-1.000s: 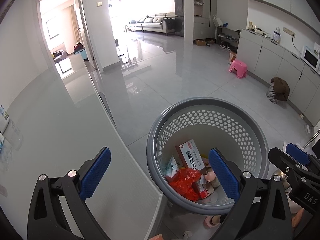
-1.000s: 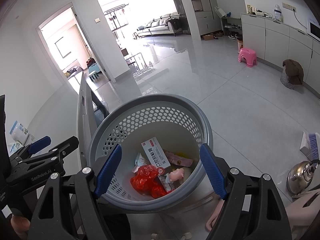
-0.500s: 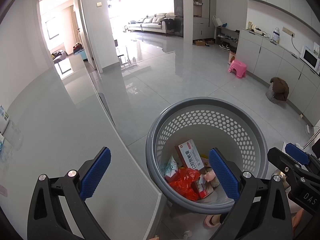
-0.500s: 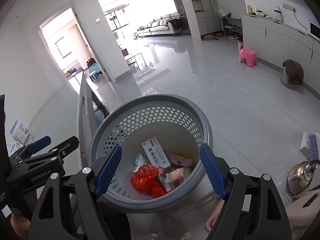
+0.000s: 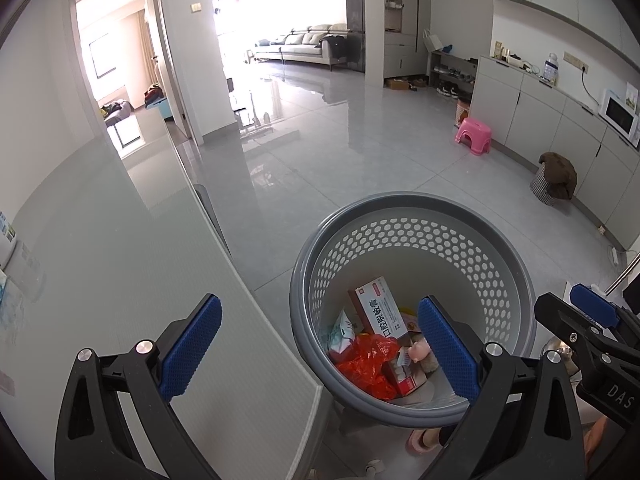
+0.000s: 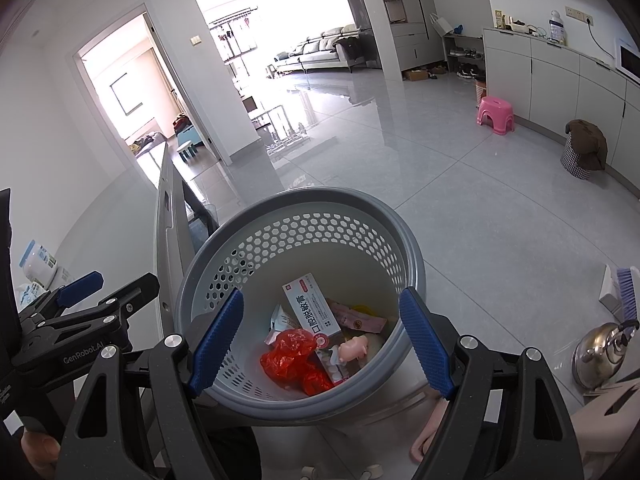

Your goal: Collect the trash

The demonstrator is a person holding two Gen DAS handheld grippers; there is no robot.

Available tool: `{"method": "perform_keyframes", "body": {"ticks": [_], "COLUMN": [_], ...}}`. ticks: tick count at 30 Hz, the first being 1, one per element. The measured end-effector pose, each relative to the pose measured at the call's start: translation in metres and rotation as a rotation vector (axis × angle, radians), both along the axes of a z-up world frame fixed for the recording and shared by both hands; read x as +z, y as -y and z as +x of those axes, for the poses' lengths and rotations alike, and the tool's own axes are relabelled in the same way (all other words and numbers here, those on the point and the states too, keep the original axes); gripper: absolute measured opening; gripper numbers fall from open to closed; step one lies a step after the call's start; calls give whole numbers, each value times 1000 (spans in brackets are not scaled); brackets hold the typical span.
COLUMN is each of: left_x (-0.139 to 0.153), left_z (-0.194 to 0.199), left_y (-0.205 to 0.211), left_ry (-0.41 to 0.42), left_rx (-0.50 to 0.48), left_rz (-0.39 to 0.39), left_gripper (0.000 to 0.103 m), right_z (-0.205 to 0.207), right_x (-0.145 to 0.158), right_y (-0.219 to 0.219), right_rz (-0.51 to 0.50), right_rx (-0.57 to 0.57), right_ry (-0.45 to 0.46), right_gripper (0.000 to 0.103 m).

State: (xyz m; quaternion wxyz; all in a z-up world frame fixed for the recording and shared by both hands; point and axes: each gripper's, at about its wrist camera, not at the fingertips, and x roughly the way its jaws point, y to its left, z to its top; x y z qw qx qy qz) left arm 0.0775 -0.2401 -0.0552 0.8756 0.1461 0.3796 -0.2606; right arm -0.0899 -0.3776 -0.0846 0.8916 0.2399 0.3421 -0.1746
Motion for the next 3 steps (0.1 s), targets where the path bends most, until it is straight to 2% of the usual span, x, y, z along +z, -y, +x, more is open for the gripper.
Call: {"method": "perform_keyframes", "body": {"ticks": [3], "left_x": [-1], "left_z": [1], "left_y": [0], "left_ry": [0], "left_rx": [0], "left_rz": [0], "left_gripper": [97], "right_z": [0], "right_x": [0], "right_y": [0], "right_rz": [0], "right_rx": [0], "right_ry": [0], "right_gripper": [77]}}
